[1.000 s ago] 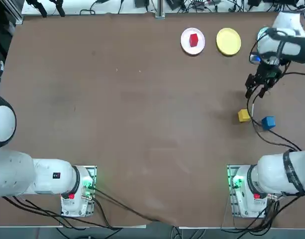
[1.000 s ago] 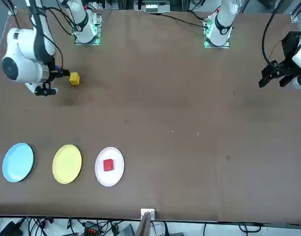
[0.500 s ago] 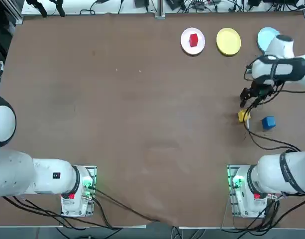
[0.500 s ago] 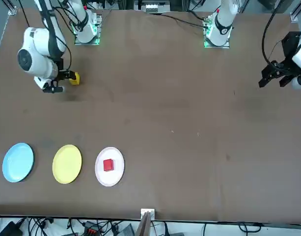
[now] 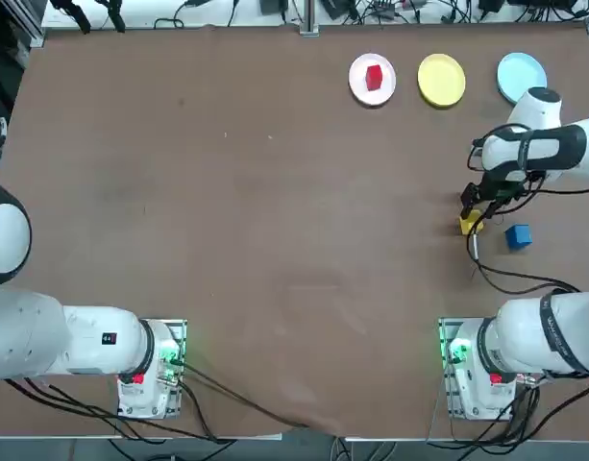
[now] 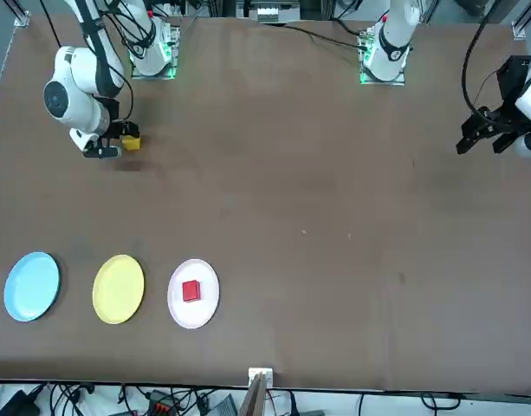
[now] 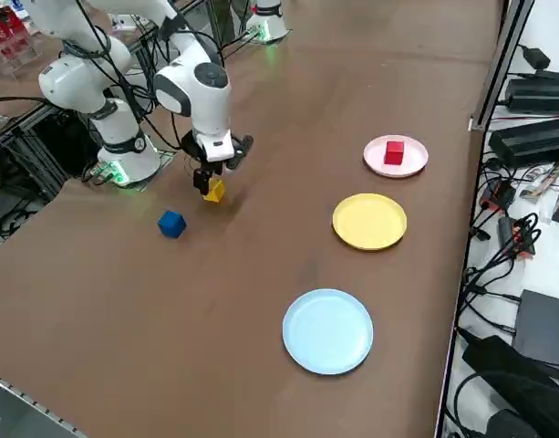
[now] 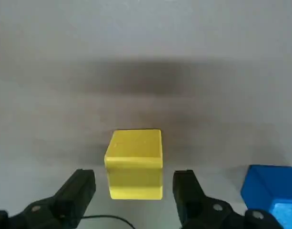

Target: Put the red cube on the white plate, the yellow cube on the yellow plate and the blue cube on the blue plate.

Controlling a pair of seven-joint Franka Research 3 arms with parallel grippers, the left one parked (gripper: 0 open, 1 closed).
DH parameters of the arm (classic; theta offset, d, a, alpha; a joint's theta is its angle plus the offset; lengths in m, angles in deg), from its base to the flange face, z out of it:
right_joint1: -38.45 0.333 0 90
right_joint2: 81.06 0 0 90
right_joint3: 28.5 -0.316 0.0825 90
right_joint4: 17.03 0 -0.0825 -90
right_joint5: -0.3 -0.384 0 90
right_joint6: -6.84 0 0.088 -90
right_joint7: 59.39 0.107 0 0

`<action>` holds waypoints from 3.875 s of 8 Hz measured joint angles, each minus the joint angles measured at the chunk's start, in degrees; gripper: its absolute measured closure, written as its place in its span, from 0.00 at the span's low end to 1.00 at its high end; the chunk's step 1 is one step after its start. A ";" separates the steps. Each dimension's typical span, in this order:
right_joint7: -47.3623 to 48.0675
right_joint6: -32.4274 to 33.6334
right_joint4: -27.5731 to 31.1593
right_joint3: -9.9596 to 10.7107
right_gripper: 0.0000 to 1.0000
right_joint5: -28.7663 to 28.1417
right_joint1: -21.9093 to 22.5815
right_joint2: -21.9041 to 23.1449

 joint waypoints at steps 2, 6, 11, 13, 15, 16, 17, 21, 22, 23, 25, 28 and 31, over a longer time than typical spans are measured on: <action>0.06 -4.31 1.93 0.01 0.00 0.00 -0.02 -1.01; 0.22 -7.51 3.24 0.06 0.14 -0.02 -0.52 -3.56; 0.12 -0.50 0.04 -0.09 0.30 -0.04 -2.56 -0.74; 0.12 9.92 -9.05 -0.52 0.30 -0.04 -2.48 1.45; 0.12 14.73 -19.75 -0.82 0.30 -0.05 -2.11 0.38; 0.12 15.91 -25.13 -0.88 0.30 -0.05 -2.01 -1.52; 0.11 18.55 -31.38 -0.90 0.30 -0.05 -1.95 -4.33; 0.37 28.31 -60.54 -0.94 0.30 -0.12 -0.75 -22.38; 1.51 28.21 -65.36 -0.94 0.30 -0.13 -0.39 -26.82; 2.53 28.10 -70.48 -0.96 0.30 -0.13 0.02 -31.30; 3.73 27.43 -79.18 -1.05 0.30 -0.14 2.16 -38.94; 4.34 22.12 -82.58 -1.04 0.30 -0.14 4.38 -45.08; 4.40 18.96 -82.76 -1.03 0.30 -0.14 4.61 -49.40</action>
